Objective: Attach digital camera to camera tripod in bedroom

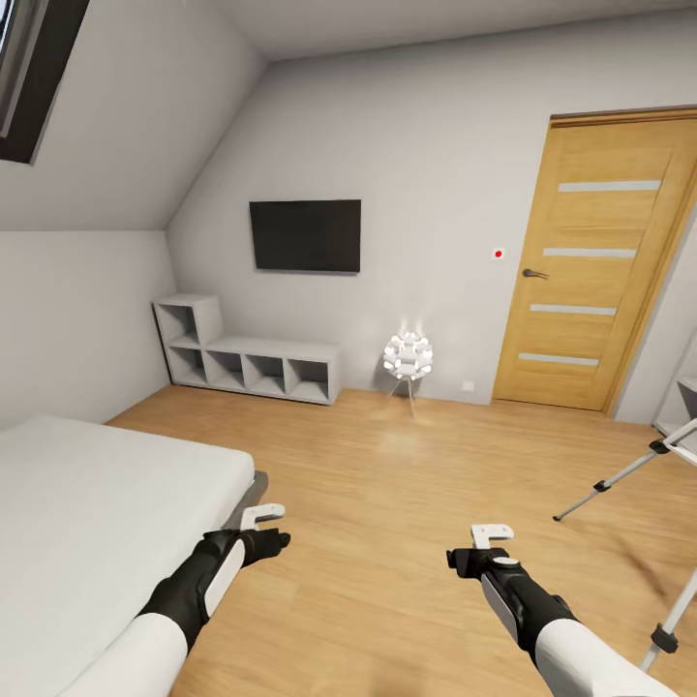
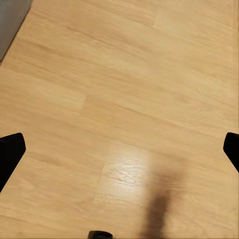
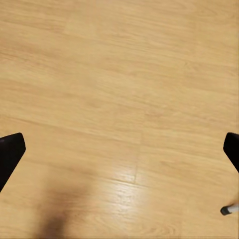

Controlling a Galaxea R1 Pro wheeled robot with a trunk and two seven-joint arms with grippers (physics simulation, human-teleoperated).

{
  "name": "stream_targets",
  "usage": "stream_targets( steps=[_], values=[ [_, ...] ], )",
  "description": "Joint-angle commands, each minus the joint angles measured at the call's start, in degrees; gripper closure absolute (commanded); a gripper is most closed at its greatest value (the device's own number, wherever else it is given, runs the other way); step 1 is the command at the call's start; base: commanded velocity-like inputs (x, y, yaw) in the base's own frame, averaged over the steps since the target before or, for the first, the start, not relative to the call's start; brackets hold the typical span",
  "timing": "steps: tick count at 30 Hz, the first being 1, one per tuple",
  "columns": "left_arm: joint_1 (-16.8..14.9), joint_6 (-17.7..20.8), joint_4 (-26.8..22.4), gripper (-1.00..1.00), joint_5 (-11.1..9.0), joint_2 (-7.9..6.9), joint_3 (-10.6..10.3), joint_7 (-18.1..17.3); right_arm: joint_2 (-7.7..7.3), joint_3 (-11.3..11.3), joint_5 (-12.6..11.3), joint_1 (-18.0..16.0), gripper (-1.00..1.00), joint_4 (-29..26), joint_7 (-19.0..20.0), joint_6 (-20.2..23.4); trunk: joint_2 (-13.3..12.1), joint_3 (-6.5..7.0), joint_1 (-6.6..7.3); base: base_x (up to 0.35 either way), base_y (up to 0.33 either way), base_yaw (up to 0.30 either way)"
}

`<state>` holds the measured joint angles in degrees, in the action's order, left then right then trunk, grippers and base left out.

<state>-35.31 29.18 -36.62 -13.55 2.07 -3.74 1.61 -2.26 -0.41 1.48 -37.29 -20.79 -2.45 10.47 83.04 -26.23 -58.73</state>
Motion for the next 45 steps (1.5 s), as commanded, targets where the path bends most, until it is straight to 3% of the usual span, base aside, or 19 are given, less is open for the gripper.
stream_targets(
  steps=[1,14,21,25,45],
  values=[
    [0.0,0.3,-0.1,-1.00,-0.4,0.04,-0.1,0.2,0.02,0.0,0.2,0.0,-1.00,-0.1,-0.1,0.3,0.0,-0.06,0.00,0.000,0.000,0.000],
    [0.0,0.0,-0.1,-1.00,-0.5,0.21,1.3,0.7,0.71,0.0,0.0,0.0,-1.00,0.3,-0.1,0.3,0.0,-0.06,0.00,0.000,0.000,0.000],
    [0.0,-0.2,-0.2,-1.00,-0.6,0.21,1.5,9.2,0.76,0.0,-0.1,0.0,-1.00,0.3,0.0,0.4,2.8,-1.32,-1.54,0.000,0.000,0.000],
    [0.0,-0.3,-0.1,-1.00,-0.6,0.21,1.5,11.5,0.78,0.1,-0.1,0.0,-1.00,0.4,0.0,0.4,4.4,-2.04,-2.41,0.000,0.000,0.000],
    [0.0,-0.3,0.5,-1.00,-0.7,0.13,1.7,12.7,1.41,0.1,-0.1,0.0,-1.00,0.4,-0.2,0.9,12.5,-5.63,-6.81,0.000,0.000,0.000]
  ],
)
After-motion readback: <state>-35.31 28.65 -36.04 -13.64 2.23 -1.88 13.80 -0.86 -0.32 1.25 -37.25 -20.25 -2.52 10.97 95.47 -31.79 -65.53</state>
